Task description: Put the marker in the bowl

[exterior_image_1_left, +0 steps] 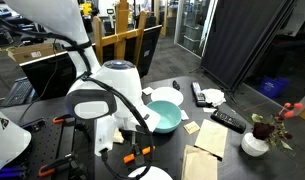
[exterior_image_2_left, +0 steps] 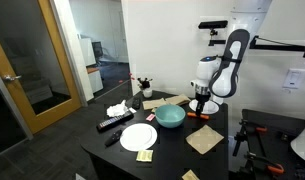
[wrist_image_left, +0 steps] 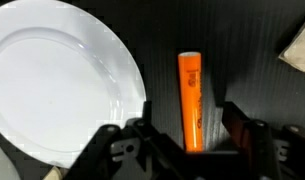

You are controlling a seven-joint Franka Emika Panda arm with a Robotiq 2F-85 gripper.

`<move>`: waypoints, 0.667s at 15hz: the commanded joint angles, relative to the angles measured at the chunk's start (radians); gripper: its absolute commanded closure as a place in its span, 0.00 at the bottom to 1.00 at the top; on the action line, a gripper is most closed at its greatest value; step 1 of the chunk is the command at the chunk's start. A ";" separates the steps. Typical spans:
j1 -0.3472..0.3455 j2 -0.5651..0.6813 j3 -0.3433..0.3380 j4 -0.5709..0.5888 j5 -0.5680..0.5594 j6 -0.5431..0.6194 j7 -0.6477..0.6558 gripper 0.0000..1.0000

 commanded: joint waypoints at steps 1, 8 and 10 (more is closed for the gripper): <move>-0.019 0.018 0.016 0.031 0.020 -0.039 -0.010 0.58; -0.014 0.004 0.007 0.031 0.017 -0.040 -0.006 0.96; 0.027 -0.037 -0.028 0.013 0.008 -0.038 0.011 0.95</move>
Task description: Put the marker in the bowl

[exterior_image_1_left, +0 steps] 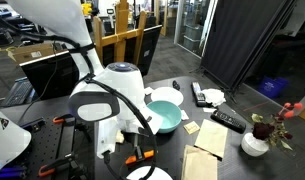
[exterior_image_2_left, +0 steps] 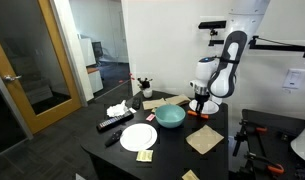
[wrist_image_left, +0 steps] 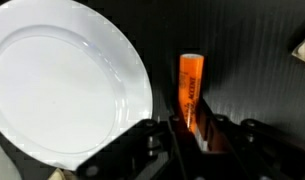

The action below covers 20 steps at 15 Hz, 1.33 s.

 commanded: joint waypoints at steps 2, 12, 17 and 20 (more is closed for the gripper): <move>0.097 -0.126 -0.078 -0.031 0.000 -0.040 0.036 0.95; 0.487 -0.376 -0.405 0.017 -0.214 -0.178 0.465 0.95; 0.574 -0.421 -0.412 0.032 -0.366 -0.233 0.799 0.95; 0.606 -0.433 -0.396 0.027 -0.427 -0.251 0.926 0.95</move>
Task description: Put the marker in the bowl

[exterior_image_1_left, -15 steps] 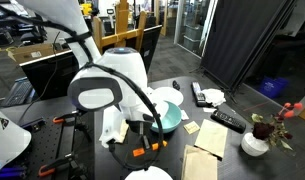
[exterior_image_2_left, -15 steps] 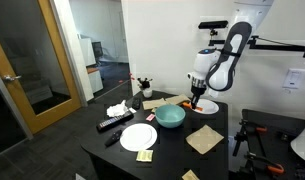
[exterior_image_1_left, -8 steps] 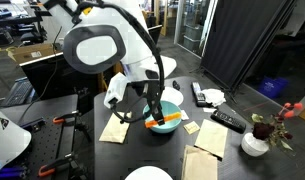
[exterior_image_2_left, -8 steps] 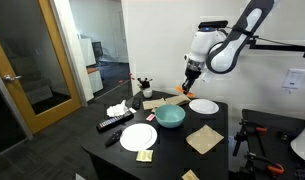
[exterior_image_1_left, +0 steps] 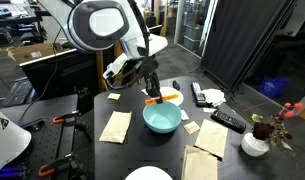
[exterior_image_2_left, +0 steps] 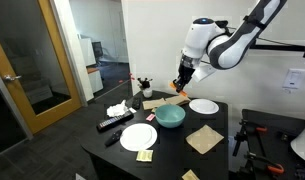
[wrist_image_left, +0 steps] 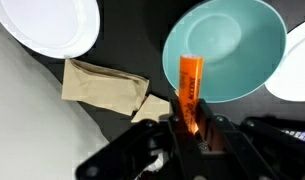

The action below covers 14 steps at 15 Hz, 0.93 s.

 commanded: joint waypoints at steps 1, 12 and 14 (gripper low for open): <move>0.044 -0.032 0.005 -0.004 -0.064 -0.049 0.142 0.95; 0.051 0.064 0.037 -0.040 0.020 -0.003 0.168 0.95; 0.044 0.086 0.046 -0.049 0.058 0.020 0.155 0.95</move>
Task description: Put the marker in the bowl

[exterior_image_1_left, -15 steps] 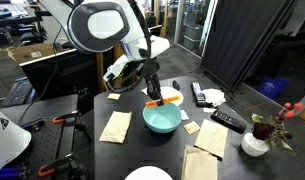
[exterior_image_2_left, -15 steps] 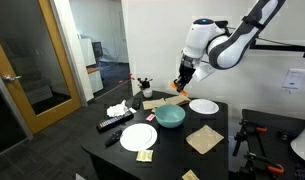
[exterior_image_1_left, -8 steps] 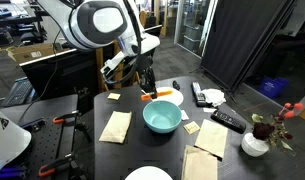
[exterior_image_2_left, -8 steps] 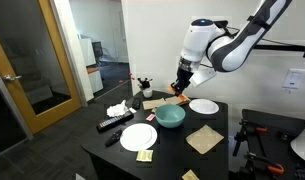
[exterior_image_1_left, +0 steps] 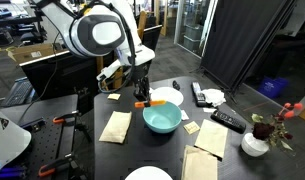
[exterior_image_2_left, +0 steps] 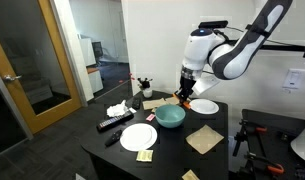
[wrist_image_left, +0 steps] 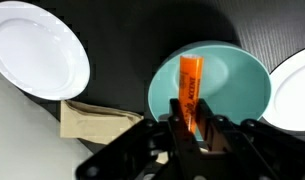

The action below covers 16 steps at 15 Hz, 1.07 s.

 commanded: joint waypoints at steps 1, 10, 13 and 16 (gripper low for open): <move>-0.017 0.042 0.024 -0.015 0.076 0.059 -0.023 0.95; 0.004 0.193 -0.011 0.022 0.129 0.282 0.066 0.95; 0.003 0.215 -0.011 0.046 0.139 0.294 0.068 0.95; 0.002 0.239 -0.007 0.071 0.144 0.301 0.068 0.95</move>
